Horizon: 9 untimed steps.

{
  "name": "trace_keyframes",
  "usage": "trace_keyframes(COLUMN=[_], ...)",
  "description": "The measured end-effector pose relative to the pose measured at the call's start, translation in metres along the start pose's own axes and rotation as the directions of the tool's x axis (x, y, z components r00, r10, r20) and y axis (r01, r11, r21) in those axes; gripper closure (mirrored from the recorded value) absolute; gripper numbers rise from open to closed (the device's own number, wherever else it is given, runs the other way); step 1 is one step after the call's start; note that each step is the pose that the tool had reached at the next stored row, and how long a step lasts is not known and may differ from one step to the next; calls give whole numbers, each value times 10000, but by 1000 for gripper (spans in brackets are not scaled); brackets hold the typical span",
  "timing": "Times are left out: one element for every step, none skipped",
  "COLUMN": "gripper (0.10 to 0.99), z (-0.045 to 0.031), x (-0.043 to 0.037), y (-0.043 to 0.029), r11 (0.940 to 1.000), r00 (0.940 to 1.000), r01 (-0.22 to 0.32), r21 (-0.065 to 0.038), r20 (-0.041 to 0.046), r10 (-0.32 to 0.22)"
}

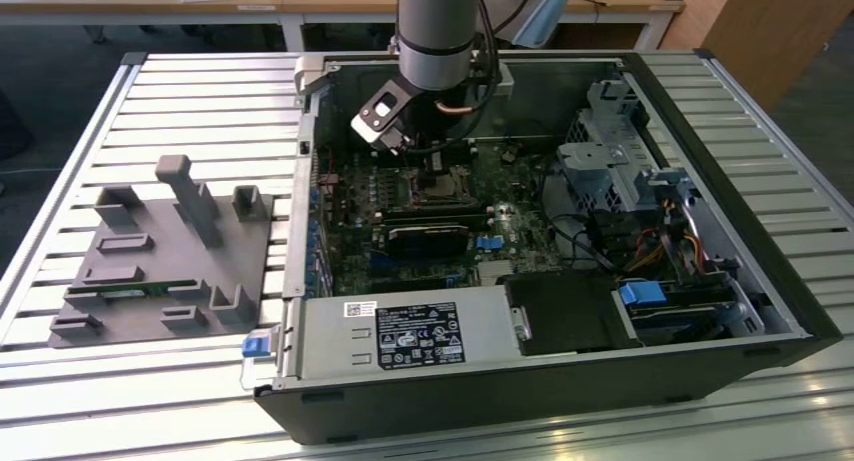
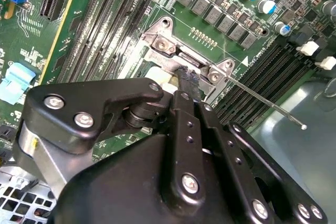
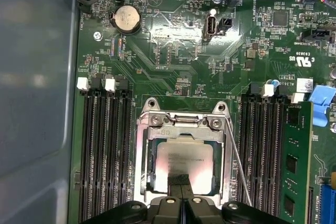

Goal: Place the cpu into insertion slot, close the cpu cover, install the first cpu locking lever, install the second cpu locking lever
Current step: 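Close the cpu cover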

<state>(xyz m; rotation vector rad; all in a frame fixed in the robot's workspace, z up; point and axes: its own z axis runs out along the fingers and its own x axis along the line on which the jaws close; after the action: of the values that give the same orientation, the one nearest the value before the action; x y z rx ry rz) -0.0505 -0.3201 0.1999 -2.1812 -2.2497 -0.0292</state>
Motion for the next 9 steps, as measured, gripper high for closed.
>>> trace_keyframes(gripper=[980,980,980,980,980,980,980,980,980], z=[1,2,3,4,5,5,2,-6,-21], x=[0,0,0,1,0,1,1,2,2], y=[0,0,0,1,1,2,2,3,2], r11=[10000,10000,10000,10000,10000,10000,10000,10000,10000], r00=[10000,10000,10000,10000,10000,10000,10000,10000,10000], r01=[0,-1,-2,-2,-1,0,0,0,0], r21=[1,1,0,-1,-1,-2,-4,-9,-5], r20=[1,2,1,-1,-2,-4,-5,-10,-7], r10=[0,1,2,2,1,0,0,0,0])
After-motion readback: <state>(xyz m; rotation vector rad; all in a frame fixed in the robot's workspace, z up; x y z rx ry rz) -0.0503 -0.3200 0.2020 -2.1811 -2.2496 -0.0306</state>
